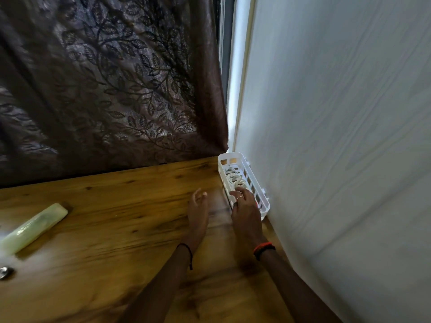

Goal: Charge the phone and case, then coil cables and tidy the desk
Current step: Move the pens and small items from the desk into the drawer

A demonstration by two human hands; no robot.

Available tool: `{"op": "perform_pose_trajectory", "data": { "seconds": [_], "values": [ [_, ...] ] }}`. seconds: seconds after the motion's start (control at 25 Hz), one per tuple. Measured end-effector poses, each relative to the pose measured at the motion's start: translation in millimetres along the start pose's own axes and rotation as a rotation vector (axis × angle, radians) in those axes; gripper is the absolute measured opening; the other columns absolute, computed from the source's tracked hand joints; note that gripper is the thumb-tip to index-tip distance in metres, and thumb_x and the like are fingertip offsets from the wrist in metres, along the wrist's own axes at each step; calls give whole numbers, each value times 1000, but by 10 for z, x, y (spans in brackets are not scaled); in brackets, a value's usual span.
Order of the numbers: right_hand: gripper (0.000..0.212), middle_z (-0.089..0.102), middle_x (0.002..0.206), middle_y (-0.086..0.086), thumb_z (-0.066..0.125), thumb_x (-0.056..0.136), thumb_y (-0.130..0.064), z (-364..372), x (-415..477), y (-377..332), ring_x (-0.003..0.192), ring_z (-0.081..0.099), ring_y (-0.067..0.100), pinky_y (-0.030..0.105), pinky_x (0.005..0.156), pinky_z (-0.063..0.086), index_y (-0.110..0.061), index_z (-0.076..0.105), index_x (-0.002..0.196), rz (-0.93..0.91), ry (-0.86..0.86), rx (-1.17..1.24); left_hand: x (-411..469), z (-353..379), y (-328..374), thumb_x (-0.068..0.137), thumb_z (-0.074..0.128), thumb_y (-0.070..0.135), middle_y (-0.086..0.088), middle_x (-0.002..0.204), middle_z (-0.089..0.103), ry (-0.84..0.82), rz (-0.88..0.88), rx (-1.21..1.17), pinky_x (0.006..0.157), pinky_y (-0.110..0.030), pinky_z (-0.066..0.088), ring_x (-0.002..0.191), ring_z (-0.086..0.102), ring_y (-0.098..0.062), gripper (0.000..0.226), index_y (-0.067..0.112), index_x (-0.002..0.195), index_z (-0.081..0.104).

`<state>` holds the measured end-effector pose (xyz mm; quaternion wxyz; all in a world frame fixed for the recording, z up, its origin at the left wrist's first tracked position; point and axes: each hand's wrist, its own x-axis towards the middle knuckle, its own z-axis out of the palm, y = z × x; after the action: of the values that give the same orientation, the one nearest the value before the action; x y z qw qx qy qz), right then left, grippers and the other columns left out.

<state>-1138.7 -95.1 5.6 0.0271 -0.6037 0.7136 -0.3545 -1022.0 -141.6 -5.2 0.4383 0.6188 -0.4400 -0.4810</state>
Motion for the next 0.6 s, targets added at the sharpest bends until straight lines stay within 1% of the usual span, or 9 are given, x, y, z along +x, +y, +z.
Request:
{"op": "perform_pose_trajectory", "data": {
  "seconds": [0.04, 0.08, 0.16, 0.2, 0.24, 0.32, 0.36, 0.44, 0.6],
  "values": [
    [28, 59, 125, 12, 55, 88, -3, 27, -56, -66, 120, 53, 27, 40, 98, 50, -5, 64, 114, 1, -21, 8, -18, -121, -27, 96, 48, 30, -7, 127, 54, 18, 22, 14, 66, -23, 38, 97, 52, -15, 39, 15, 132, 47],
    [27, 57, 127, 12, 54, 89, -6, 58, -114, -144, 122, 52, 26, 40, 97, 50, -6, 63, 115, -2, -33, 19, -37, -252, -61, 96, 47, 31, -8, 127, 54, 38, 47, 21, 65, -23, 38, 96, 53, -17, 39, 15, 131, 47],
    [27, 54, 129, 10, 49, 91, -12, 119, -220, -288, 122, 50, 24, 38, 95, 52, -7, 61, 115, -11, -55, 41, -70, -504, -133, 96, 47, 34, -11, 125, 56, 62, 90, 6, 65, -24, 41, 98, 58, -28, 38, 18, 130, 48],
    [27, 53, 129, 8, 46, 91, -12, 146, -273, -361, 121, 50, 23, 37, 94, 52, -8, 61, 114, -26, -64, 42, -93, -627, -172, 96, 47, 35, -11, 124, 56, 67, 104, -4, 65, -24, 42, 100, 58, -31, 37, 19, 129, 48],
    [27, 53, 129, 8, 44, 91, -12, 179, -330, -441, 120, 50, 22, 35, 95, 51, -7, 61, 113, -44, -71, 45, -130, -753, -199, 96, 47, 34, -10, 125, 55, 71, 112, -25, 64, -22, 42, 100, 58, -29, 36, 19, 129, 48],
    [28, 53, 128, 8, 43, 91, -10, 241, -458, -619, 119, 50, 20, 31, 95, 50, -7, 61, 112, -57, -82, 77, -193, -1008, -281, 96, 47, 32, -6, 128, 51, 72, 98, -75, 67, -19, 42, 103, 55, -18, 34, 19, 127, 48],
    [28, 53, 127, 8, 43, 91, -8, 271, -545, -714, 119, 50, 20, 30, 94, 50, -8, 61, 112, -55, -89, 97, -232, -1142, -322, 96, 47, 32, -6, 129, 51, 70, 79, -103, 70, -20, 43, 105, 55, -17, 31, 22, 126, 49],
    [30, 52, 126, 7, 45, 89, -3, 329, -733, -844, 116, 52, 20, 33, 91, 51, -11, 60, 113, -45, -114, 119, -324, -1383, -420, 96, 47, 33, -7, 129, 53, 60, 75, -134, 76, -24, 46, 108, 56, -19, 27, 26, 122, 48],
    [34, 49, 129, 5, 42, 89, -4, 346, -1197, -1042, 118, 48, 21, 35, 88, 50, -12, 57, 119, 23, -177, 102, -703, -1788, -544, 97, 45, 34, -5, 124, 57, 57, 67, -182, 78, -21, 47, 107, 58, -16, 32, 19, 125, 49]
  ]
}}
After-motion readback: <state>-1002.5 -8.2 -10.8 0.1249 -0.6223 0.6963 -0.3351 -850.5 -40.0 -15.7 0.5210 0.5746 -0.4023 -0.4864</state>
